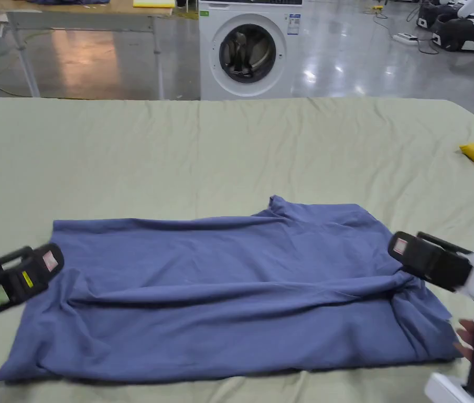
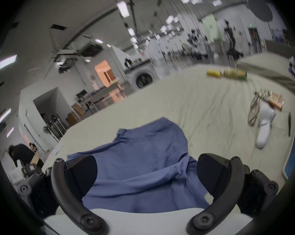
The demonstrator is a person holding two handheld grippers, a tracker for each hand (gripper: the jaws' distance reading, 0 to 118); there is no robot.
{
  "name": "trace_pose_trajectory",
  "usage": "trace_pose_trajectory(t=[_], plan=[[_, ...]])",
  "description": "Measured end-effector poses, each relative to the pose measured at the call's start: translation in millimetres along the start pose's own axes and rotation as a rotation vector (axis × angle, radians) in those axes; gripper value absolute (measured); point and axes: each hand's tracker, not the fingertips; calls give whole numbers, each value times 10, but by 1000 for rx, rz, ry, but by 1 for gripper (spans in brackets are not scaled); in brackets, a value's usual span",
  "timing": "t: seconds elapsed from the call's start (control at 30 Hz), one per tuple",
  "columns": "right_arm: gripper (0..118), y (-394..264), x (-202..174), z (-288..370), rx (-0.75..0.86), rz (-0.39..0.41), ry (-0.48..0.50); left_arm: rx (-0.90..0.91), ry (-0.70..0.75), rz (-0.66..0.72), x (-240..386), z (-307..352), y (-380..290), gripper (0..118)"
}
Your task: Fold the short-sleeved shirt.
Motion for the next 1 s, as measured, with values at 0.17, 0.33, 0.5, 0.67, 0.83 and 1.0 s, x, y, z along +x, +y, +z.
trace_pose_trajectory(t=[0.17,0.33,0.5,0.67,0.83,1.0], plan=[[0,-426,-481,715,300,285,-79,146,124,-163,348,673,-370,0],[0,-480,-647,958,312,101,-27,63,238,-50,264,744,-366,0],[0,-359,-636,990,249,93,29,-477,132,64,-151,89,-73,8],[0,-318,-617,1057,235,65,39,-581,240,49,-393,-416,-173,105],[0,-441,-468,1001,181,105,29,-765,316,-8,-488,-859,-647,105],[0,-473,-419,993,157,124,18,-657,393,-145,-269,-866,-758,110]])
